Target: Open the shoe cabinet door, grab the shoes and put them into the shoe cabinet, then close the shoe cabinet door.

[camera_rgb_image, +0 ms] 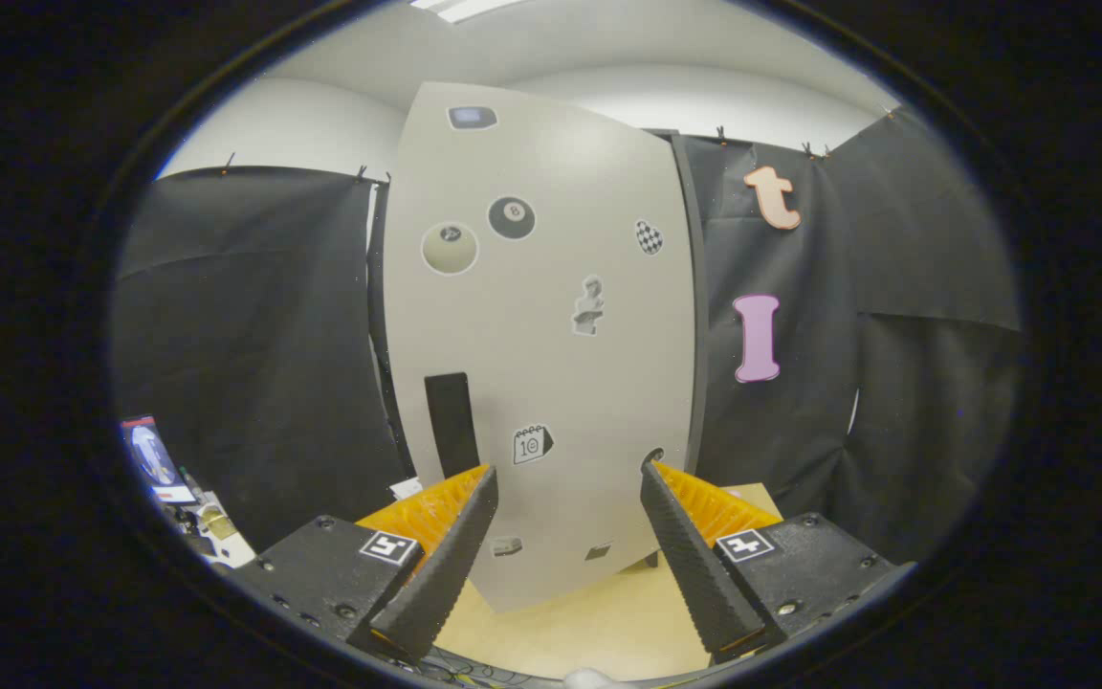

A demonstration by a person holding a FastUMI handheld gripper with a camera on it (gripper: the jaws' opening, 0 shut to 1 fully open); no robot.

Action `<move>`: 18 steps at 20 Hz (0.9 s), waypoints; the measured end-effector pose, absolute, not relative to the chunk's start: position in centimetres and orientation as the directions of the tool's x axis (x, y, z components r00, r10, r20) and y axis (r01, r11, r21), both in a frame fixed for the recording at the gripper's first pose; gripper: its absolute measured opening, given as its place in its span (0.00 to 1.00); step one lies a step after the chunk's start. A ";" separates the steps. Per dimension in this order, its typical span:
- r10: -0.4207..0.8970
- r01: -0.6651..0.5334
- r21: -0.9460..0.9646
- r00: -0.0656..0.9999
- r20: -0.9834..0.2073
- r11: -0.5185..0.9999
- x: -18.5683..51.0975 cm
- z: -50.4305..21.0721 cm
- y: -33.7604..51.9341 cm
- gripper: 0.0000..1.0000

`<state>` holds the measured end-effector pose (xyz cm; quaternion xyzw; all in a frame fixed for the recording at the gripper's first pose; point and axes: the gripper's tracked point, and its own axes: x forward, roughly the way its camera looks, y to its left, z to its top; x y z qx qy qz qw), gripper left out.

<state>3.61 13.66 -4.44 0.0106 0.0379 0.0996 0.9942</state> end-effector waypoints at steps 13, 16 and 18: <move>0.099 -0.094 0.092 0.994 -0.047 0.991 -3.5 -1.1 12.1 0.99; 0.094 -0.092 0.056 0.995 -0.034 0.994 -5.0 0.1 11.7 0.99; 0.091 -0.089 0.058 0.996 -0.027 0.994 -5.6 0.2 11.7 0.99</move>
